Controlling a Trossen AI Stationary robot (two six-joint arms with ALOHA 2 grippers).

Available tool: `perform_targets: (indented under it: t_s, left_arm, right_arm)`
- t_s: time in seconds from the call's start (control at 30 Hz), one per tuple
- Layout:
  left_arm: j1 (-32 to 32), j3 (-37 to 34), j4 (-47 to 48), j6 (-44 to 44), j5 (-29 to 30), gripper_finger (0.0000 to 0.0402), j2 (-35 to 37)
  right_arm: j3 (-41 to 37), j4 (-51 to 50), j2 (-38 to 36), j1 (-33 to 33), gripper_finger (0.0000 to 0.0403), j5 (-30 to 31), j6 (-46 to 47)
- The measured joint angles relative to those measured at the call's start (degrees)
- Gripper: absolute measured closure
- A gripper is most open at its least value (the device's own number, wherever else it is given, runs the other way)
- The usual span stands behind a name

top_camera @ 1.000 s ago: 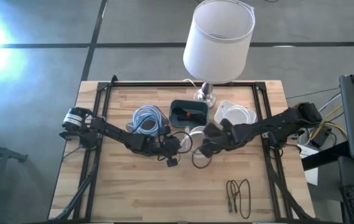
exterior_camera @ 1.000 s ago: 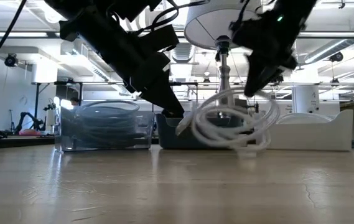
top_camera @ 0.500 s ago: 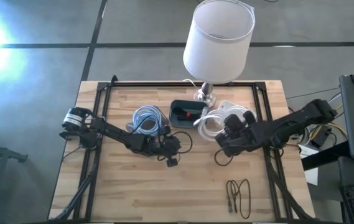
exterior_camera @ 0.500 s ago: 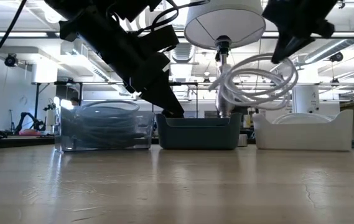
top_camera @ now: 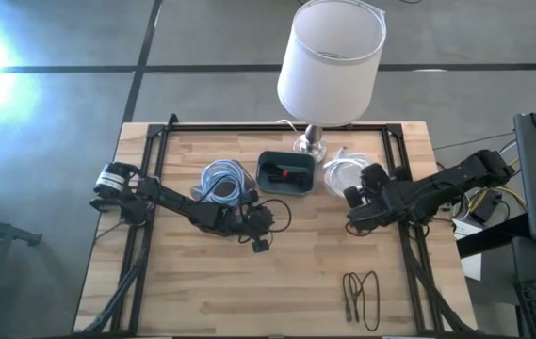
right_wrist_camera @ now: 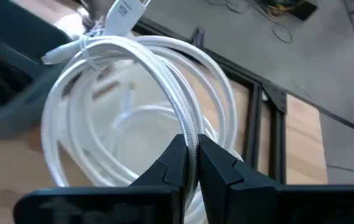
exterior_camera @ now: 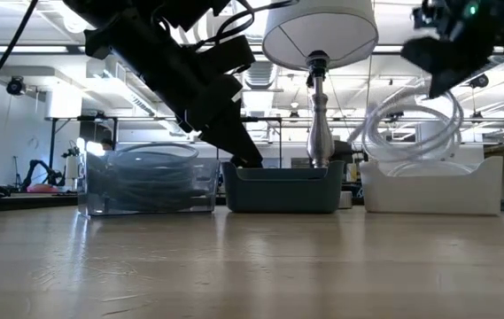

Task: Pick & Place USB Port
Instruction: Put the white HDMI cable into the white bin, then put the black USB cable into the blue bin

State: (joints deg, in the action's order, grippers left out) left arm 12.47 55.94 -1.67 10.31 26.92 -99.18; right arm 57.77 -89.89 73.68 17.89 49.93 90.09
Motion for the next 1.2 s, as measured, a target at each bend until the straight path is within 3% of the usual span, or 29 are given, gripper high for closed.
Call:
perform_targets:
  t_s: [0.47,0.77,1.07,1.2]
  left_arm:
    - [-0.1,0.0,-0.3,0.0,0.0,0.0301,0.0]
    - [-0.5,0.2,-0.4,0.0,0.0,0.0301,0.0]
    - [-0.5,0.2,-0.5,0.0,0.0,0.0301,0.0]
    - [-0.5,0.2,-0.5,0.0,0.0,0.0301,0.0]
  right_arm:
    - [-13.3,0.5,-0.2,-3.7,0.0366,-0.5,10.2]
    - [-13.3,2.7,-0.2,-3.7,0.0316,-0.7,9.6]
    - [-8.4,5.1,-0.2,-3.5,0.0286,-1.3,0.5]
    - [-2.8,5.8,-0.2,-3.5,0.0281,-7.5,-5.0]
